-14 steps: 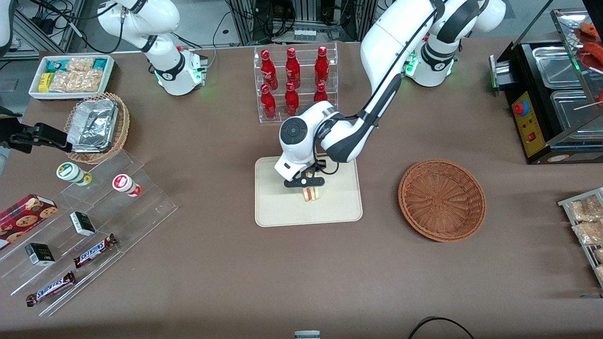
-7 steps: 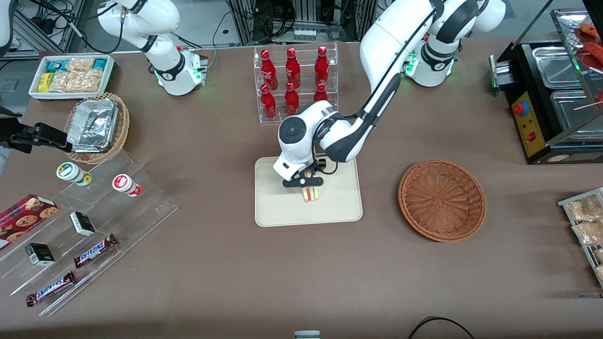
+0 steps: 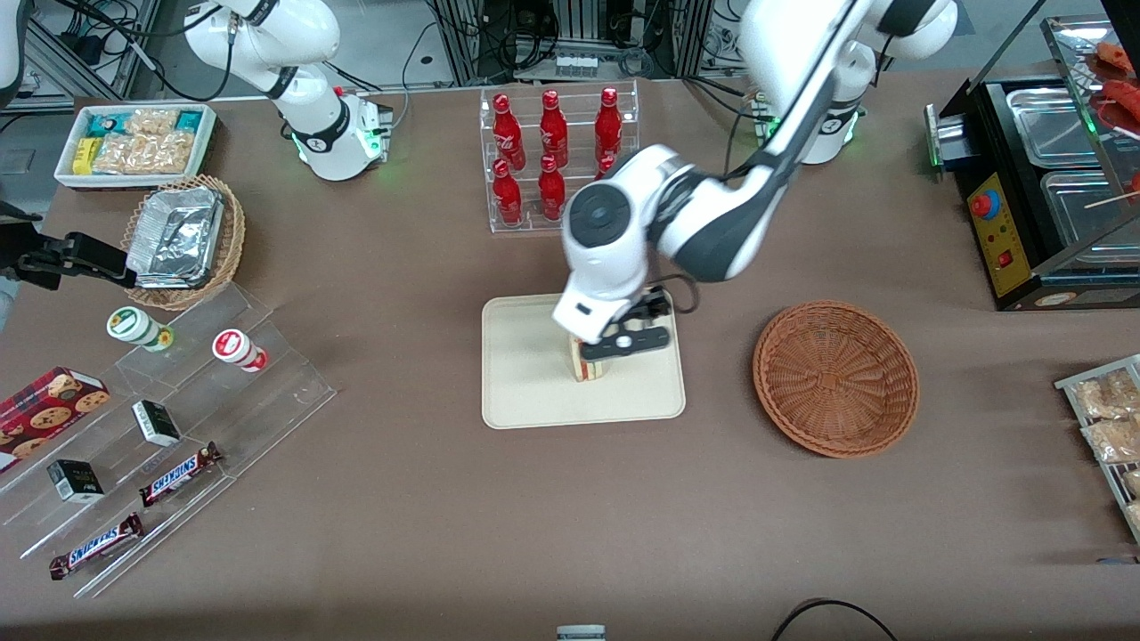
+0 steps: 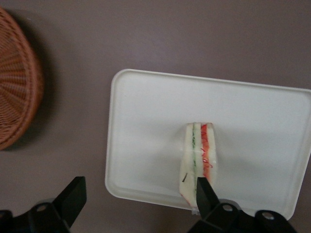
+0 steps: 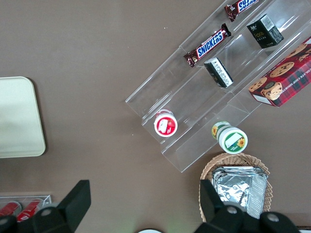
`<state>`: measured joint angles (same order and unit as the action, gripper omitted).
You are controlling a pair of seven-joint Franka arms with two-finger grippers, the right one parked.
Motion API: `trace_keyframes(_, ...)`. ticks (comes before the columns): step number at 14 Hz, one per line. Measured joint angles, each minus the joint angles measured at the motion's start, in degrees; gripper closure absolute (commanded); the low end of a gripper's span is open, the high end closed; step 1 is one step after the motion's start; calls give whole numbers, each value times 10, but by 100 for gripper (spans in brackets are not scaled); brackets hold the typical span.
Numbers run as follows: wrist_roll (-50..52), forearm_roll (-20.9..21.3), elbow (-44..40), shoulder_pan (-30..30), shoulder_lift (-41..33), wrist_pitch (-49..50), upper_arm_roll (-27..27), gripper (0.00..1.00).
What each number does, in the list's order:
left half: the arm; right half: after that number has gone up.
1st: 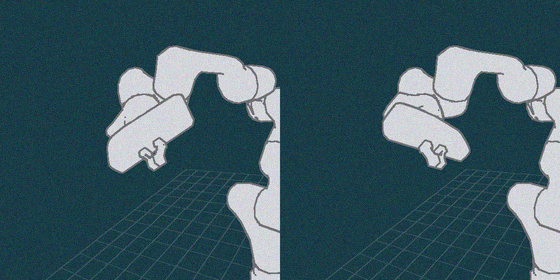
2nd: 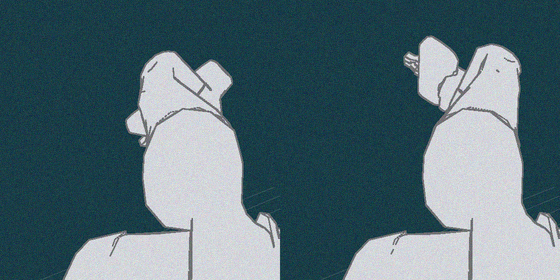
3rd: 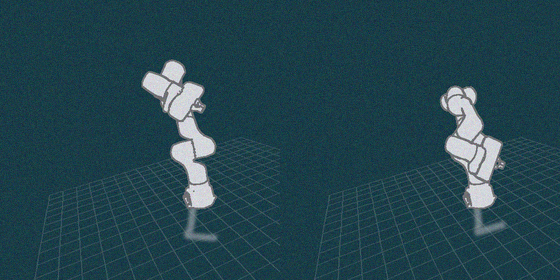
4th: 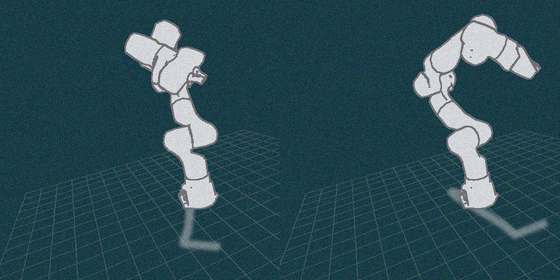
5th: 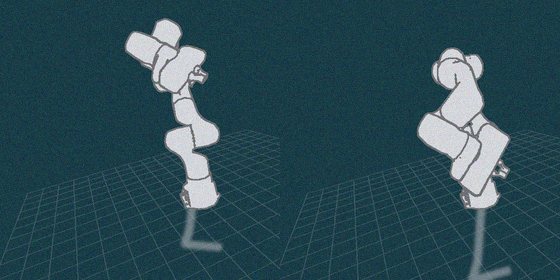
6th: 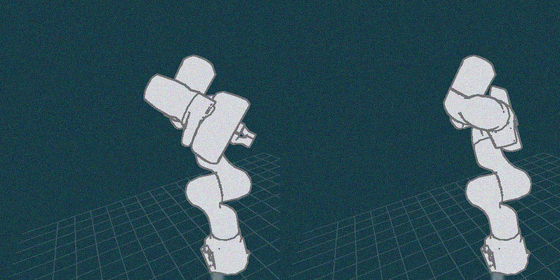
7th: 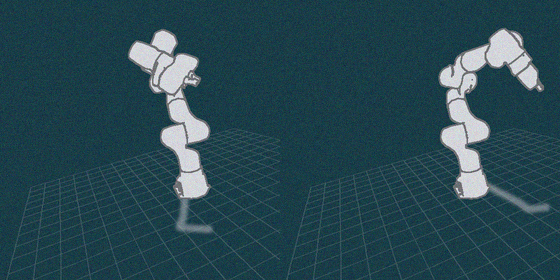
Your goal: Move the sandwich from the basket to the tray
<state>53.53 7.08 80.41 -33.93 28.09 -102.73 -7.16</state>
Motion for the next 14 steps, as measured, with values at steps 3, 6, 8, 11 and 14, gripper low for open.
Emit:
trace_keyframes(3,-6,1,11,47,-69,68,2,0)
trace_keyframes(6,-73,1,61,111,-139,78,3,0)
trace_keyframes(8,-144,0,105,157,-187,78,4,0)
trace_keyframes(11,-243,-22,159,212,-246,78,4,0)
trace_keyframes(14,-356,-35,189,262,-289,100,4,0)
